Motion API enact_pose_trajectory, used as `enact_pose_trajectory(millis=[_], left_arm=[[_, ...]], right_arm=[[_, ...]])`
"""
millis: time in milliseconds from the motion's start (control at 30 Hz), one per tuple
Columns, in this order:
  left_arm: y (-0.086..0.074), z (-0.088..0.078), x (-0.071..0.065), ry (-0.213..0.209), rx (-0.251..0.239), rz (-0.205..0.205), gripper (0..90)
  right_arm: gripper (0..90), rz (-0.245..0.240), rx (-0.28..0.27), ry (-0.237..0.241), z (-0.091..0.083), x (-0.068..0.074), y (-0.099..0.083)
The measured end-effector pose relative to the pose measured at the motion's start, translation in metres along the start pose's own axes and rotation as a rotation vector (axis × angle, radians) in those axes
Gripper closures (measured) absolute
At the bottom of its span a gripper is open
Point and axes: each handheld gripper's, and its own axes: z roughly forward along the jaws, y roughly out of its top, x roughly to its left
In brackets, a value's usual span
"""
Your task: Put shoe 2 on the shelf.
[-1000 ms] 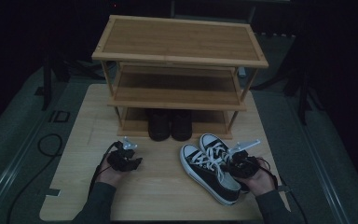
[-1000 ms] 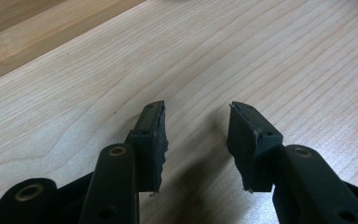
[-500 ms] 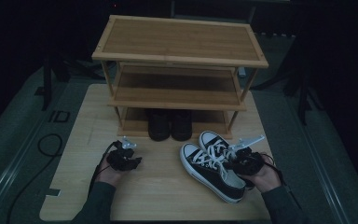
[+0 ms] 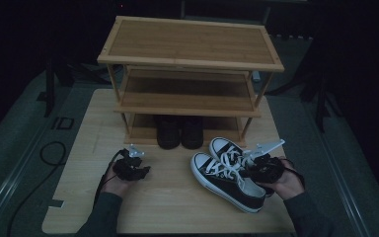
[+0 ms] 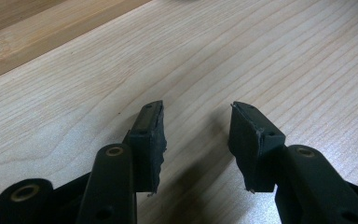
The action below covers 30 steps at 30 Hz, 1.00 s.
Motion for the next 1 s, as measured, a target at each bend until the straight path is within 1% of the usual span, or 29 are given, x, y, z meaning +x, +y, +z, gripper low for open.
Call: enact_pose_trajectory(millis=[367, 533, 667, 800, 900, 1000], left_arm=[[0.0, 0.0, 0.0, -0.002, 0.0, 0.003, 54.7], [0.0, 0.0, 0.0, -0.004, 0.0, 0.003, 54.3], [0.0, 0.0, 0.0, -0.006, 0.001, 0.004, 54.3], [0.0, 0.0, 0.0, -0.006, 0.001, 0.004, 54.0], [0.0, 0.0, 0.0, -0.007, 0.002, 0.005, 53.8], [0.0, 0.0, 0.001, -0.008, 0.0, 0.005, 53.7]], right_arm=[[86.0, -0.144, -0.016, 0.059, -0.01, -0.005, 0.012], [85.9, -0.206, -0.006, 0.081, -0.013, -0.006, 0.02], [86.0, -0.26, 0.013, 0.113, -0.015, -0.006, 0.027], [86.0, -0.288, 0.015, 0.138, -0.017, -0.006, 0.033], [86.0, -0.304, 0.013, 0.137, -0.019, -0.007, 0.039], [85.9, -0.309, 0.011, 0.137, -0.022, -0.008, 0.046]])
